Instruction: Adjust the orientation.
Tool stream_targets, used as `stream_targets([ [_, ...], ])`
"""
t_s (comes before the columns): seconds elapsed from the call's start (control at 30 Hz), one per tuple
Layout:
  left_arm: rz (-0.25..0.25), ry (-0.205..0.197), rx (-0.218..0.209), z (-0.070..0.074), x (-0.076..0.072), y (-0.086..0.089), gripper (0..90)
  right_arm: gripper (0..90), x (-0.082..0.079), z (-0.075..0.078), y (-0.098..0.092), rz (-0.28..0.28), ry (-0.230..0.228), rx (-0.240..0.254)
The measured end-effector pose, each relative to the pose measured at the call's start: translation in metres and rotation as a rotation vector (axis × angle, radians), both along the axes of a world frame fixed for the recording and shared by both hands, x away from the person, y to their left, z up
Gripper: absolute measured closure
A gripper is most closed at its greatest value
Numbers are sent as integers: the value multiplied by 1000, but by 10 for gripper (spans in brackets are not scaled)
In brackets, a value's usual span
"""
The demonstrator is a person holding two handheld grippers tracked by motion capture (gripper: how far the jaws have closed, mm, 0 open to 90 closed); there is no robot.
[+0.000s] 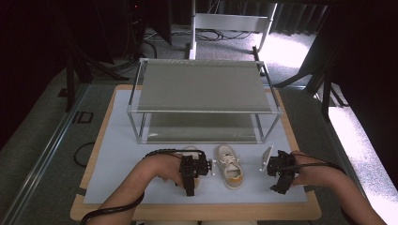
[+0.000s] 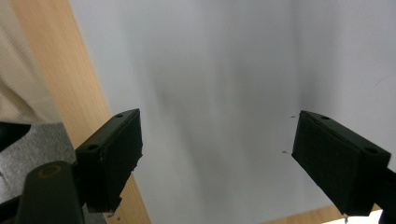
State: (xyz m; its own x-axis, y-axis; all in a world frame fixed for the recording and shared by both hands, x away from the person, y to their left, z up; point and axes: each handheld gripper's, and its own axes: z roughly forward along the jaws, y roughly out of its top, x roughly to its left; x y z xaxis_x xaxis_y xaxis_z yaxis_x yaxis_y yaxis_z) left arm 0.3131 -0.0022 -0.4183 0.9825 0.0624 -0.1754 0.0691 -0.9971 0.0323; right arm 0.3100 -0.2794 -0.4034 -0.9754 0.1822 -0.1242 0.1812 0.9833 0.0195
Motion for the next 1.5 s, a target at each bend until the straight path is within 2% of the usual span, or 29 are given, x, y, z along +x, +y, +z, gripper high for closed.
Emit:
stream_targets([
  [0.07,3,-1,4,0,0,0,428,192,-1,7,7,24,-2,22],
  [0.27,3,9,7,1,-1,0,427,196,-5,23,28,90,-16,73],
  [0.4,2,12,9,2,-1,0,427,220,-7,29,43,135,-5,103],
  [0.6,0,16,10,2,-1,2,428,252,-10,30,66,202,-8,113],
  [0.67,4,12,6,2,-1,2,428,336,-10,29,73,231,4,127],
  [0.73,2,10,5,2,-1,2,429,357,-11,28,81,265,25,126],
  [0.8,0,4,3,3,-1,1,429,453,-11,26,88,290,33,124],
  [0.83,-4,2,8,2,-1,1,429,461,-11,24,92,311,38,119],
  [0.9,3,10,2,2,-1,2,430,541,-11,18,100,339,51,90],
  [0.93,11,9,-5,1,-2,2,442,572,-10,15,103,360,50,80],
  [0.97,47,4,-27,0,-4,2,442,597,-11,13,105,369,54,70],
  [1.0,57,8,-34,-1,-4,3,442,634,-10,10,108,378,55,68],
  [1.03,48,8,-31,-1,-4,4,442,674,-8,5,111,380,59,63],
  [1.07,6,10,-7,1,-1,4,442,689,-7,3,113,386,55,62],
  [1.13,10,11,-13,0,-1,5,442,711,-5,2,114,388,73,64],
  [1.2,21,8,-25,0,-1,5,442,723,-7,4,115,380,72,66],
  [1.27,5,8,-23,0,1,5,442,723,-9,6,117,377,82,72],
  [1.3,11,10,-26,0,1,5,442,723,-10,7,117,356,74,73],
  [1.4,18,13,-25,0,0,3,443,724,-10,8,116,356,58,112],
  [1.43,22,13,-26,0,-1,3,443,725,-10,9,115,332,54,120],
  [1.5,31,12,-38,0,-2,2,443,726,-11,9,113,322,41,121],
])
